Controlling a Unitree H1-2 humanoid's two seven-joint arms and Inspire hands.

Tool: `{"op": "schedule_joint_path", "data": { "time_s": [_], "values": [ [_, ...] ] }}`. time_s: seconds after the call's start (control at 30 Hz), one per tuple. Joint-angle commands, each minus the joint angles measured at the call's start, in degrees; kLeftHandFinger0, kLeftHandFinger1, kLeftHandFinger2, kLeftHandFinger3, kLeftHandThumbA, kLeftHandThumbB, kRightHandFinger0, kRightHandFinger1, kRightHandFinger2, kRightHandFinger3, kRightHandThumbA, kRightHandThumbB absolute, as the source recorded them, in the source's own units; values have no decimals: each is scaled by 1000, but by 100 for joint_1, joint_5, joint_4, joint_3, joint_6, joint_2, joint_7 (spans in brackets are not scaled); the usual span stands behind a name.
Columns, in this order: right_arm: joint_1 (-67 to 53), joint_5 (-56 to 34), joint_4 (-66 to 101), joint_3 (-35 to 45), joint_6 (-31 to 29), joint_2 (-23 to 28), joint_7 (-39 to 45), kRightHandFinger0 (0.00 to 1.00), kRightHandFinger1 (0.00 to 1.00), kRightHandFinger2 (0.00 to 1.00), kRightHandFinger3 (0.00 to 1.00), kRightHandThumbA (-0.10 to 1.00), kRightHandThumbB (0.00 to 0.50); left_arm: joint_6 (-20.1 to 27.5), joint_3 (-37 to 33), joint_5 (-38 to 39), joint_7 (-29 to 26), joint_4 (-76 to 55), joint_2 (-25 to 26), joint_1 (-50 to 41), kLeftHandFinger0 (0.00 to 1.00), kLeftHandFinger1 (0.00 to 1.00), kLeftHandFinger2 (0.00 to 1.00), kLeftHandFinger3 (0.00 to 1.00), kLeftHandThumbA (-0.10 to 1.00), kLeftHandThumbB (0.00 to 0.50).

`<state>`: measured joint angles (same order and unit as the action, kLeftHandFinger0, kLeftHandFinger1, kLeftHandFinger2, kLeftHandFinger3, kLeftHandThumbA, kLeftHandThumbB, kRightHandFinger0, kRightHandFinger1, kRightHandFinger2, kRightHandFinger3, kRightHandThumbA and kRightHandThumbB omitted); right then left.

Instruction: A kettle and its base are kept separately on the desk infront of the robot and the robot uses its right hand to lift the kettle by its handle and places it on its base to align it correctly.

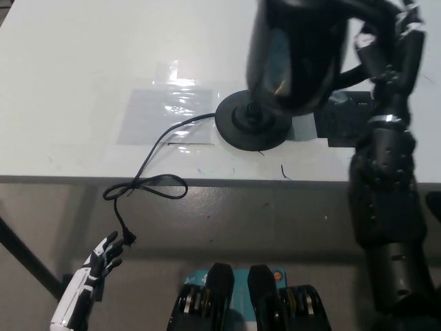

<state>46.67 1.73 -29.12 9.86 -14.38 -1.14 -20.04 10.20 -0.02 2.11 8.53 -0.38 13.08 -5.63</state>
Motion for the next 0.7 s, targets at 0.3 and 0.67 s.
{"op": "schedule_joint_path", "data": {
  "time_s": [0.3, 0.67],
  "values": [
    [1050, 728, -712, -420, -532, -351, -758, 0, 243, 596, 629, -100, 90, 115, -18, 68, 156, -108, 77, 51, 1000, 1000, 1000, 1000, 1000, 271],
    [1148, 481, -1063, -355, -765, -461, -706, 0, 228, 591, 654, -100, 74, 31, -3, 60, 175, -192, 78, 53, 1000, 1000, 1000, 1000, 1000, 296]
  ]
}}
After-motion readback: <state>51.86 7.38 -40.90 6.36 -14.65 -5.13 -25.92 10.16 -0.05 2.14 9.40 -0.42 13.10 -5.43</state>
